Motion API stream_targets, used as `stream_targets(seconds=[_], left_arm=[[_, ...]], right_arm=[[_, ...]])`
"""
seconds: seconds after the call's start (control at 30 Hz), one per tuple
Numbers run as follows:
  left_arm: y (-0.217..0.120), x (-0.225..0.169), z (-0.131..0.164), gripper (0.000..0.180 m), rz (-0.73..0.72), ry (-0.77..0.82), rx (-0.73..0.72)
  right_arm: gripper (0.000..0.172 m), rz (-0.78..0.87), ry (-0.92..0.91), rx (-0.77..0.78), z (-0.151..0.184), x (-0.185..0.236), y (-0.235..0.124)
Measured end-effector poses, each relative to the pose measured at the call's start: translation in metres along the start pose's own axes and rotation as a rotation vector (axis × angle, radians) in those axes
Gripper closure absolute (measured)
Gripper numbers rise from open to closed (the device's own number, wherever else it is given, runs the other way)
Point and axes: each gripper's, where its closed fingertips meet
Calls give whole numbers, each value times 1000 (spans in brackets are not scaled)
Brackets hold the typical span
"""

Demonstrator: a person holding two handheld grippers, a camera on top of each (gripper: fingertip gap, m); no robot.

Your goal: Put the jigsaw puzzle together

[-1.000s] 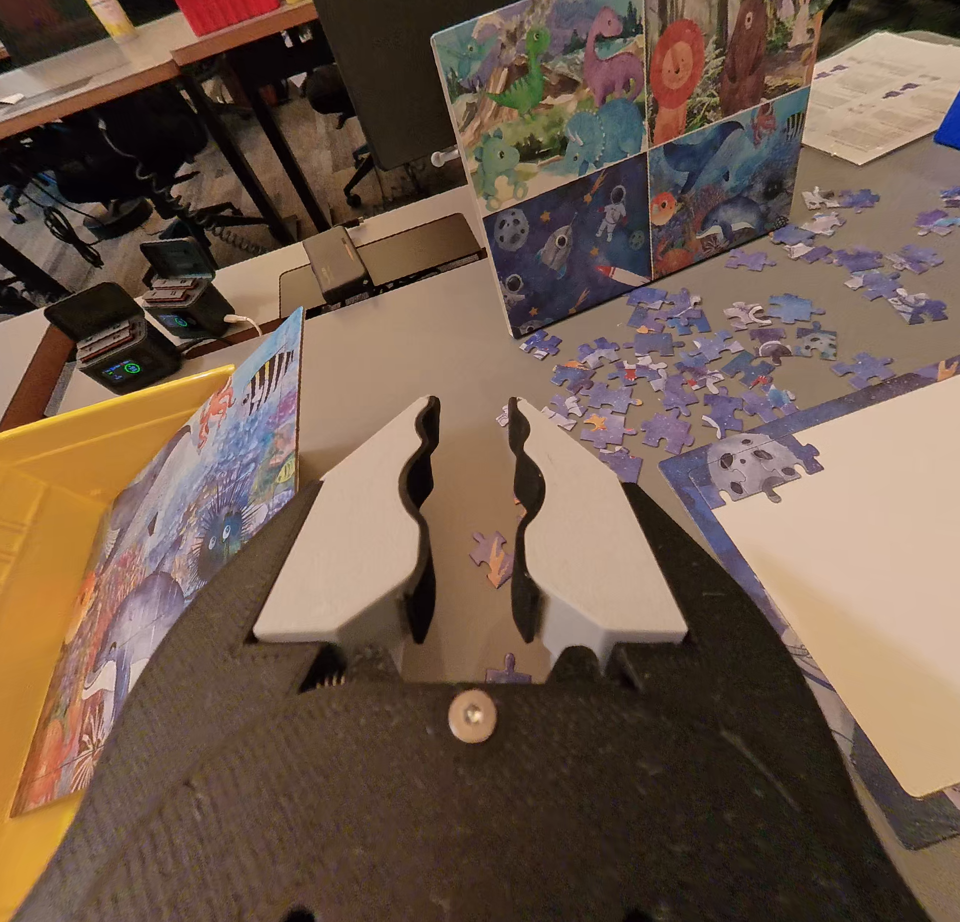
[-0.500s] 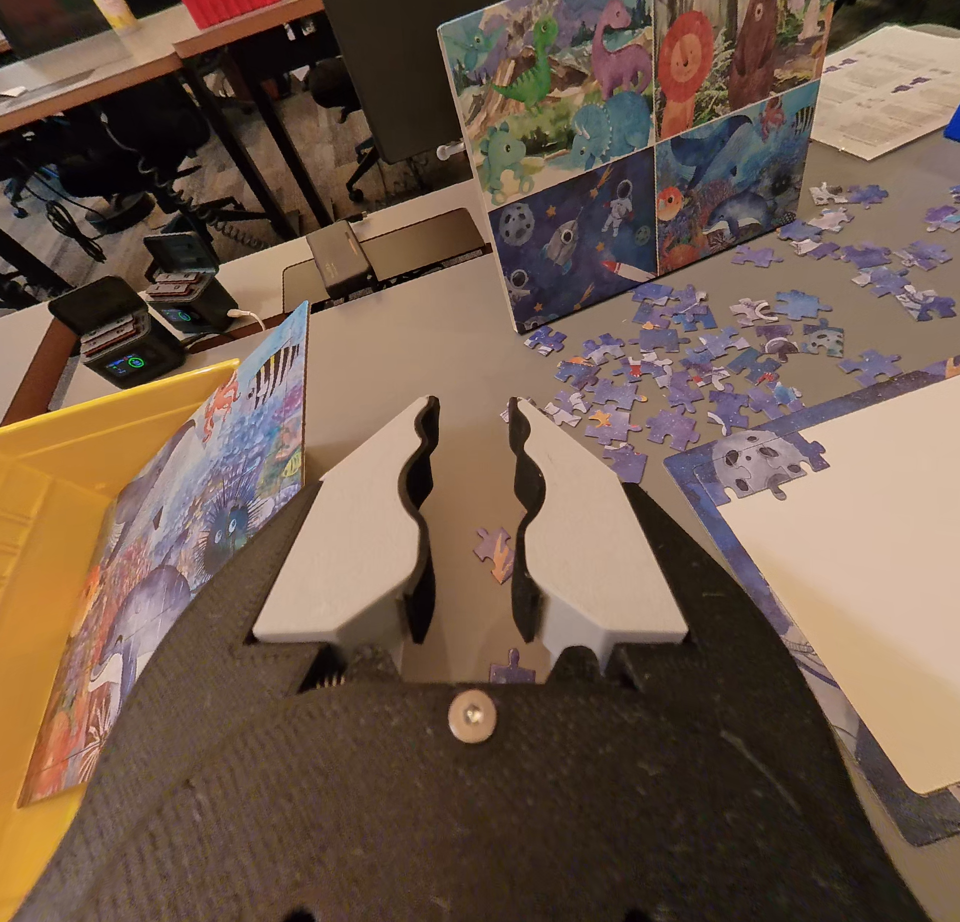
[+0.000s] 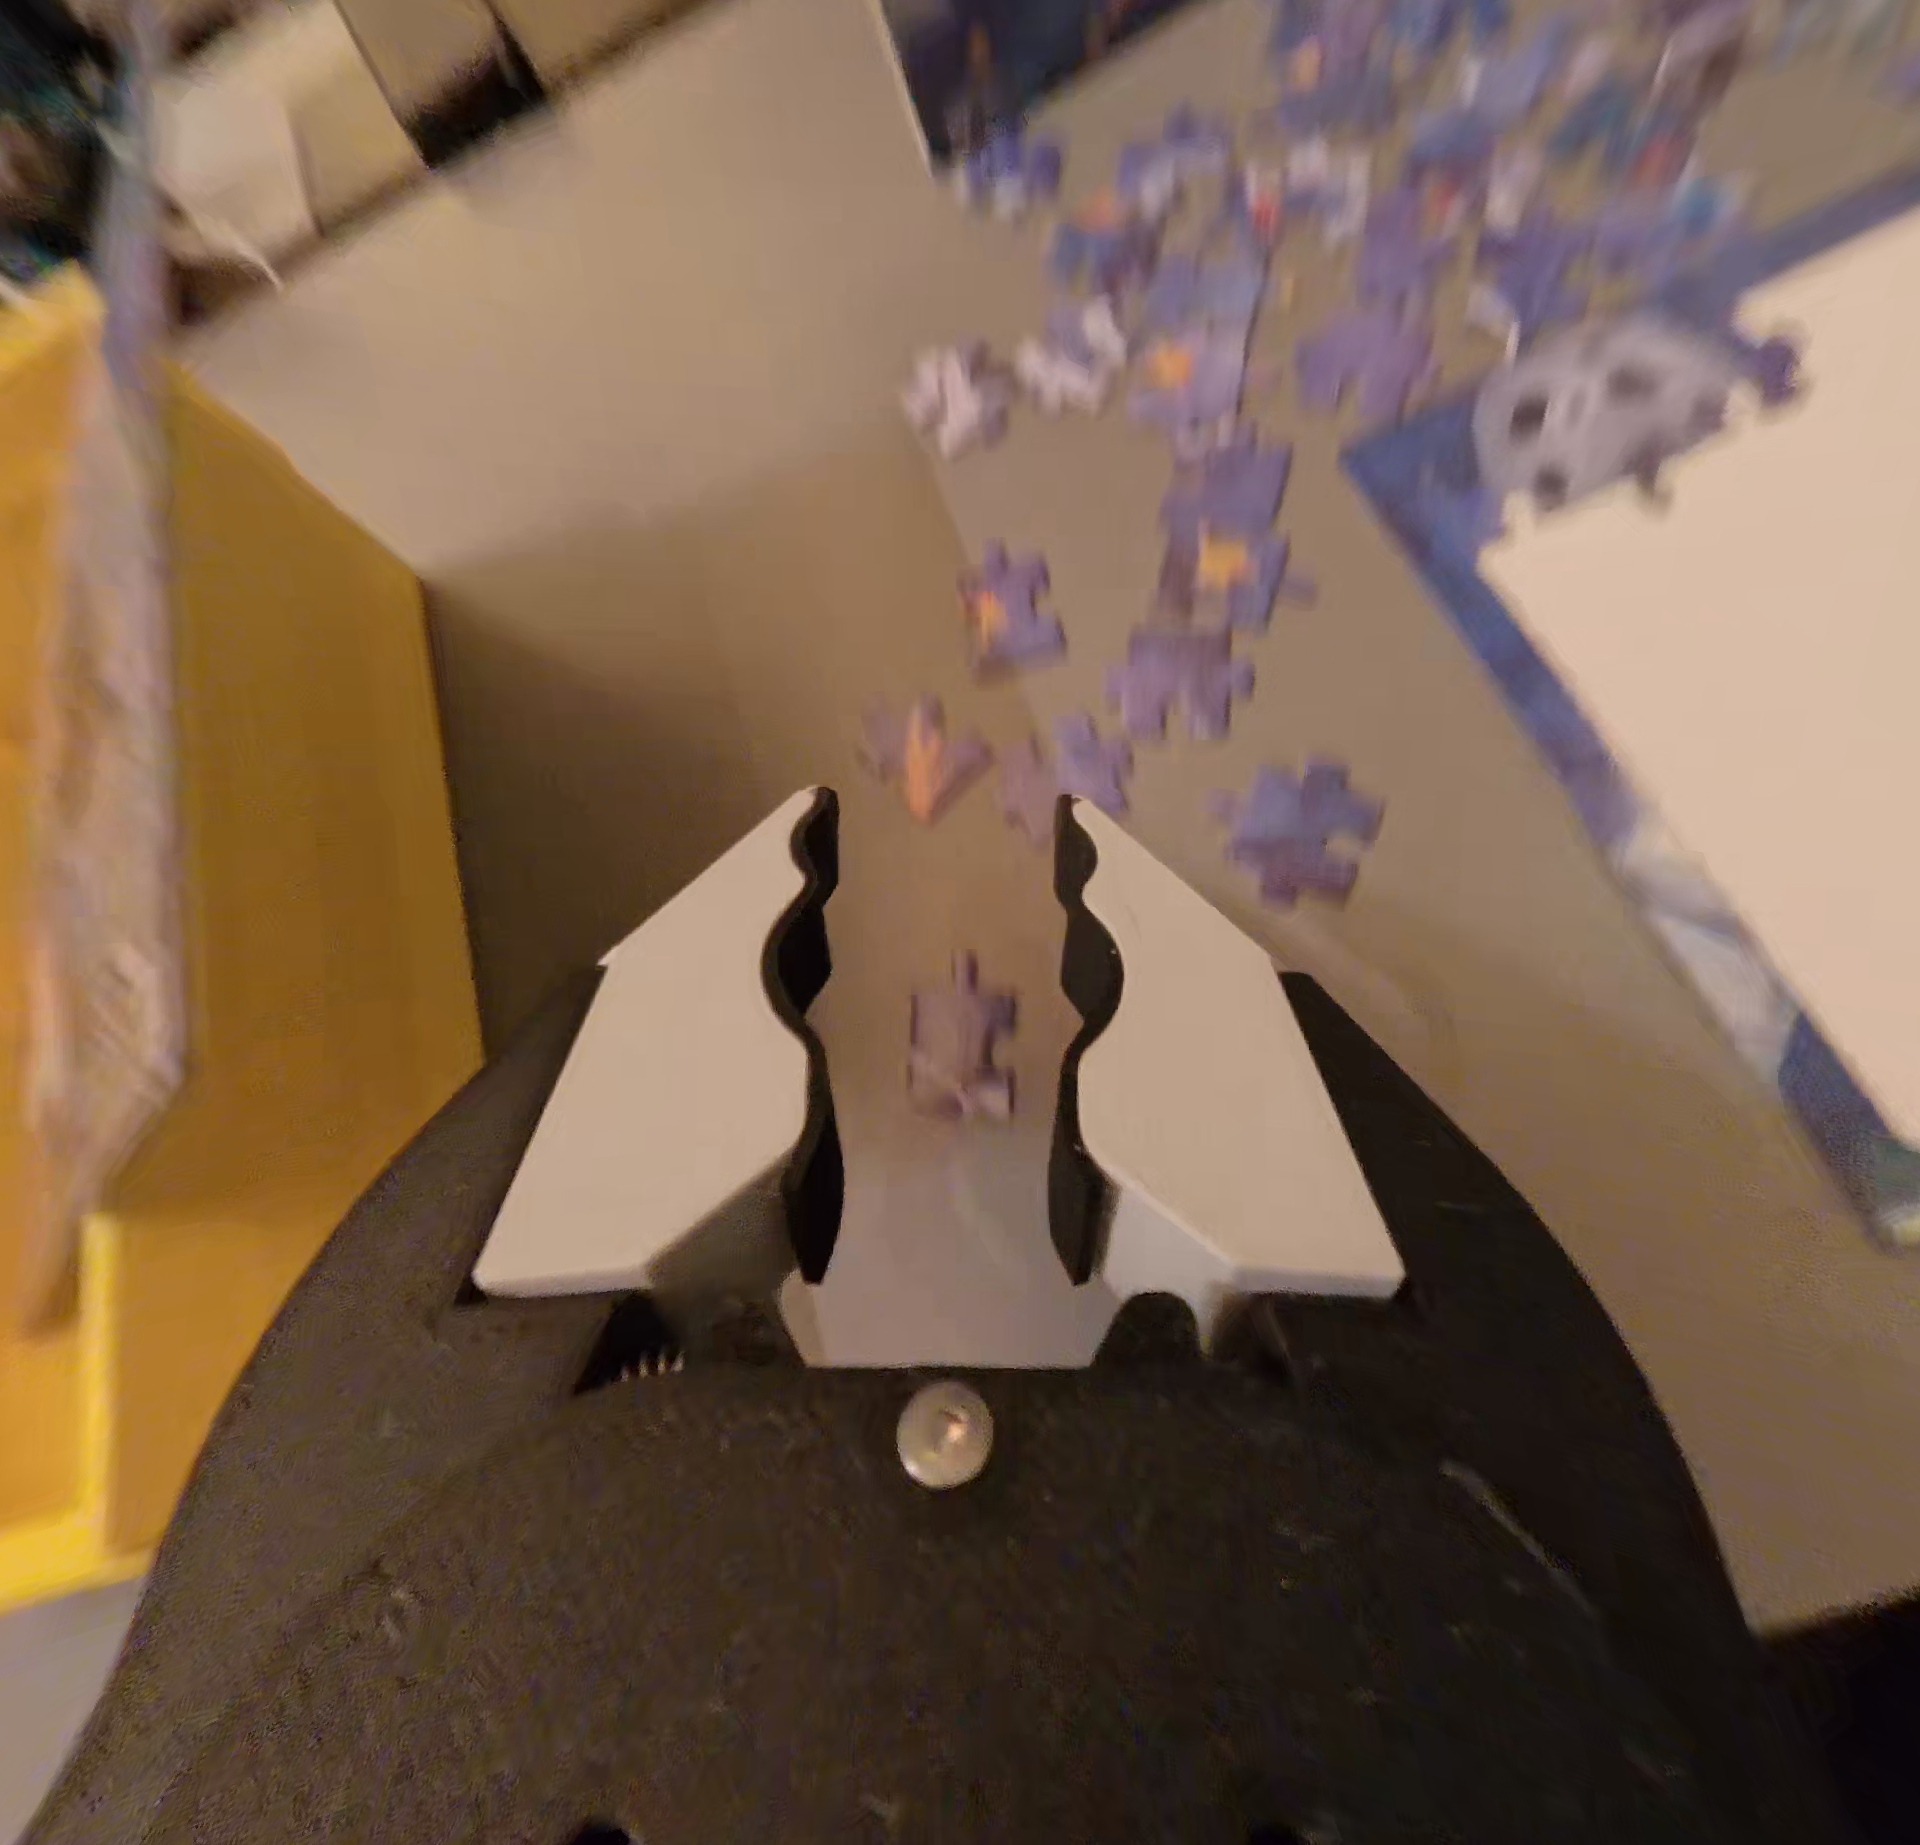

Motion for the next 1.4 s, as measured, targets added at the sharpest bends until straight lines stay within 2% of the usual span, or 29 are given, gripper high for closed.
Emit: stream_targets(seconds=[0.1,0.27,0.53,0.7,0.8,0.97,1.4], left_arm=[[-3,-3,48,133,18,-77,80],[-4,4,76,128,11,-209,79],[9,1,84,128,18,-251,111],[8,-3,85,136,51,-273,100],[7,-3,85,150,52,-263,94],[6,-4,85,154,51,-259,81],[-2,-13,85,155,66,-228,73]], right_arm=[[147,11,-4,-32,-7,-1,-3],[148,1,-3,-62,-13,3,-5],[148,-4,-17,-52,-11,4,-5],[148,-4,-27,-39,-8,5,-3],[148,-5,-26,-35,-8,5,-3],[148,-4,-25,-31,-7,4,-2],[148,-7,-29,-31,-7,6,-2]])
Point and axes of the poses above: each gripper's, where its closed fingertips meet, y out along the fingers, z out of its underside, x = y × z across the jaws, and after that the axes turned 2 degrees about -z, right-handed
